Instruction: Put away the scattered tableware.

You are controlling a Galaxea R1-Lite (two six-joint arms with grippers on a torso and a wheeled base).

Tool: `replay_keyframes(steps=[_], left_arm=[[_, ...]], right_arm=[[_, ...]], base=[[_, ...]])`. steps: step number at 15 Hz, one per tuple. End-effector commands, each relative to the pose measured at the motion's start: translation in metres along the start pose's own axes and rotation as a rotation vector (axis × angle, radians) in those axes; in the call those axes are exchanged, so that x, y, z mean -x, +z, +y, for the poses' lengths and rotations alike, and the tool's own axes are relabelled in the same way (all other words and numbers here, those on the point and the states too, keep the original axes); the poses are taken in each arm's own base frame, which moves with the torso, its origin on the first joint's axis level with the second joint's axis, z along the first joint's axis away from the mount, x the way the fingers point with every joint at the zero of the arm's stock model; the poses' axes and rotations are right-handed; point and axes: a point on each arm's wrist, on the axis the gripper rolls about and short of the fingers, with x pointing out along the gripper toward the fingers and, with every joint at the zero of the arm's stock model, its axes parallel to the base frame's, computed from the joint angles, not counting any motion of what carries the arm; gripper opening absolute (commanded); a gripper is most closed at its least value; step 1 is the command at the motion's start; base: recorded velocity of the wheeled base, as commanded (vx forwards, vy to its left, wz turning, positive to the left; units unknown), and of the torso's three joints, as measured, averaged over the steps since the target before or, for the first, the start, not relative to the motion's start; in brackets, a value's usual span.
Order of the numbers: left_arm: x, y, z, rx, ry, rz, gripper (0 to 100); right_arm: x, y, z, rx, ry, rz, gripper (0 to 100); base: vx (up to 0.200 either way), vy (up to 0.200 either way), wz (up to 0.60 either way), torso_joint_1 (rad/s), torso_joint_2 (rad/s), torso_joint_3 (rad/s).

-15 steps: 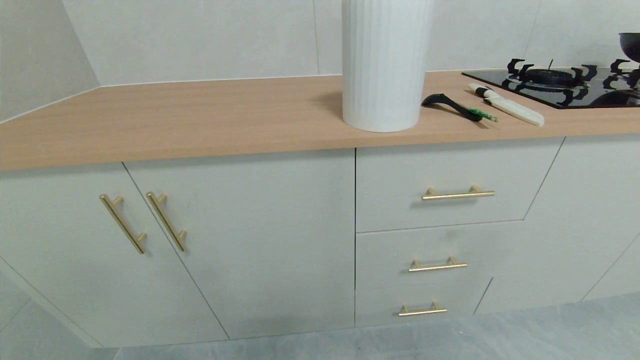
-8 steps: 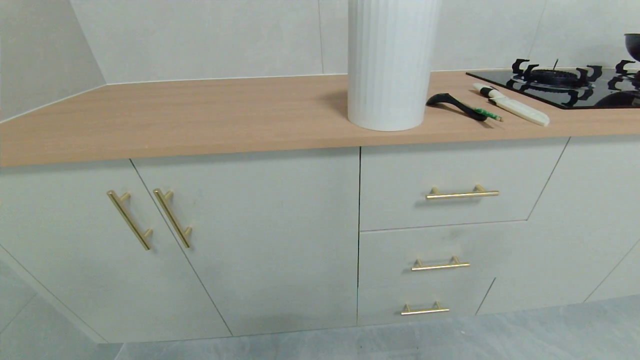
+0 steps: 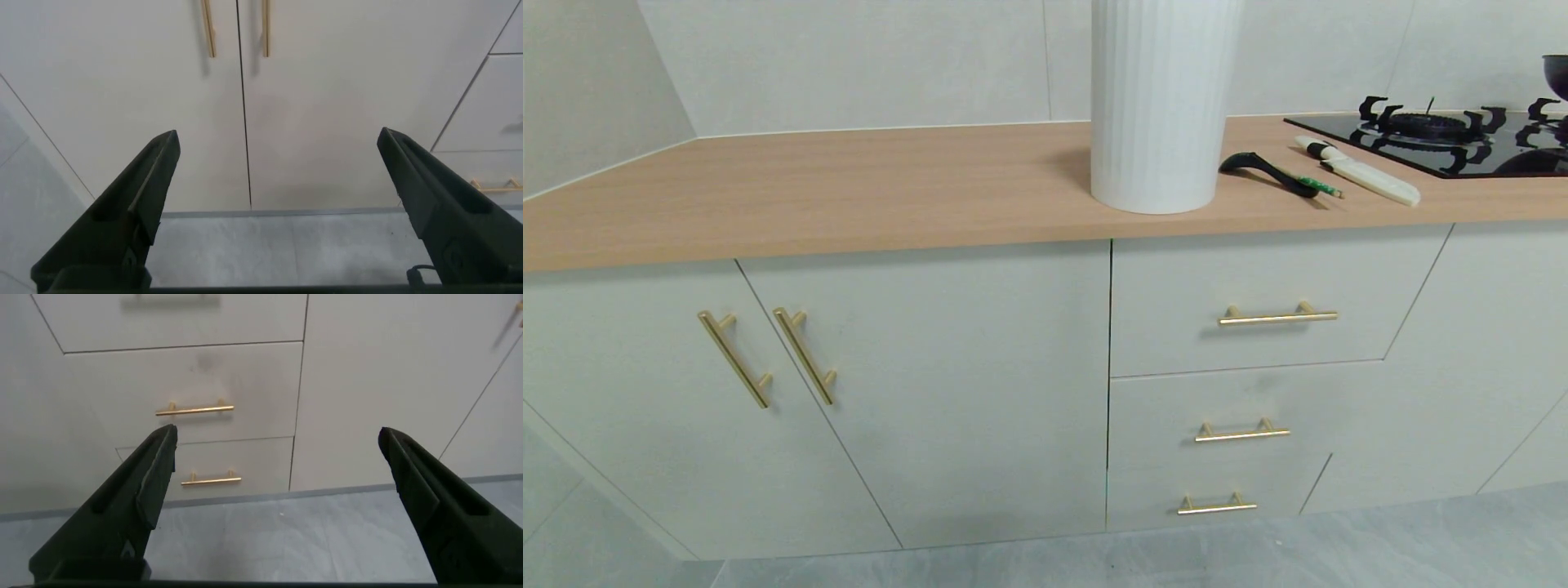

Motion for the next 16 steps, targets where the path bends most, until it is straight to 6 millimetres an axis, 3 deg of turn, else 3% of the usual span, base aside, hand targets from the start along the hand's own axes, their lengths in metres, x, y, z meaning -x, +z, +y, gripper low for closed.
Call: replay_keyframes(steps=[1,4,5,7,11,16], left_arm=[[0.0,0.0,0.0,0.001,0.001,0.001,100],[0.0,0.0,0.0,0.0,0.001,0.001,100],[0.0,0.0,0.0,0.001,0.001,0.001,100],[0.0,0.0,0.0,0.001,0.001,0.001,100],[0.0,0.0,0.0,0.0,0.001,0.001,100],[0.0,0.0,0.0,0.001,0.001,0.001,100]], right_arm=[[0.0,0.0,0.0,0.001,0.004,0.005,100],[0.0,0.0,0.0,0.007,0.019,0.0,100],[0.007,0.038,0.001,-0.04,0.112,-0.095,100],[0.001,0.058,0.002,-0.077,0.185,-0.055,100],[-0.039,0.068,0.008,-0.068,0.348,0.222,100],[-0.094,0.078,0.018,-0.045,0.385,0.482,100]], base=[[0.0,0.0,0.0,0.0,0.0,0.0],[0.0,0.0,0.0,0.0,0.0,0.0],[0.0,0.0,0.0,0.0,0.0,0.0],[0.0,0.0,0.0,0.0,0.0,0.0],[0.0,0.0,0.0,0.0,0.0,0.0],[0.0,0.0,0.0,0.0,0.0,0.0]])
